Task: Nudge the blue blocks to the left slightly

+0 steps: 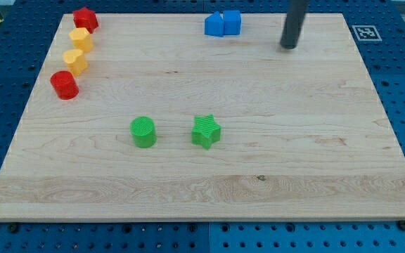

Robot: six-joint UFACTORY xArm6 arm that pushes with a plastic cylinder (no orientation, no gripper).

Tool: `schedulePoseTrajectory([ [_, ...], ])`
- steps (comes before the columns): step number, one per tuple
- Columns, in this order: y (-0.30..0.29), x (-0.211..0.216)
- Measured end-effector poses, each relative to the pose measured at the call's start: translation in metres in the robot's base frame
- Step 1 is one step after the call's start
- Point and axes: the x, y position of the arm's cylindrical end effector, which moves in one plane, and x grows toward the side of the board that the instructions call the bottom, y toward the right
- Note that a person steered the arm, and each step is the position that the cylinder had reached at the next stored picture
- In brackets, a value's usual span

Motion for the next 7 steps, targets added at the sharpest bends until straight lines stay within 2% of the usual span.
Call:
schedulePoseTrajectory([
  [1,-0.01,-0.031],
  [2,-0.044,-0.045],
  [3,-0.046,-0.045],
  [7,-0.118,-0.052],
])
